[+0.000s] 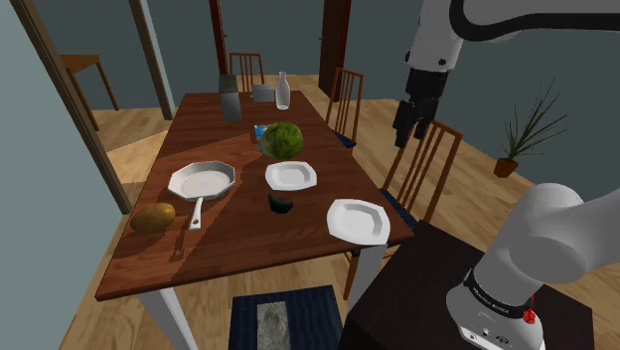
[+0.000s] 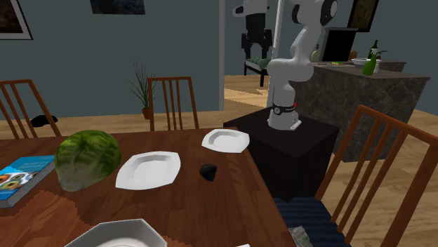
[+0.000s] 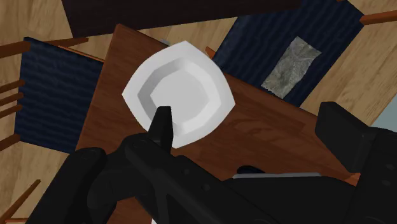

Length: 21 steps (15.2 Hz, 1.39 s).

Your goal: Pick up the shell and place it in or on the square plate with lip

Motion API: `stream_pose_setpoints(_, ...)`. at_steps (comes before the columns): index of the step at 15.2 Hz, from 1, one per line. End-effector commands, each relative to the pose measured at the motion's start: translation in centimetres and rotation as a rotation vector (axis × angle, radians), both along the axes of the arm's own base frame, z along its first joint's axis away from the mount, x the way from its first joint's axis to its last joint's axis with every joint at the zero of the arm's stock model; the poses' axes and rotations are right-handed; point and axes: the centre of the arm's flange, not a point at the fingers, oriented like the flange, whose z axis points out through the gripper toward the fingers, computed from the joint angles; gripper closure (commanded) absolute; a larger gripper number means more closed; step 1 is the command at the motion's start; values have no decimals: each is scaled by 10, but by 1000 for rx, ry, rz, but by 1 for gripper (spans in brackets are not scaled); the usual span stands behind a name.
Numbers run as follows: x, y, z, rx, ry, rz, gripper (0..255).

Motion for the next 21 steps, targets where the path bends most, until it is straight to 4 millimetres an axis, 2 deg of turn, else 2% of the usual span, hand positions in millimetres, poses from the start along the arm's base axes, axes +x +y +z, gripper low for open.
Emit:
stream_pose_setpoints(1,0,0,0,0,0,0,0)
stream_pose_setpoints(11,78,-2,-97,-5,-85,253,0)
stream_pose_setpoints(21,163,15,-187,-11,-170,506,0)
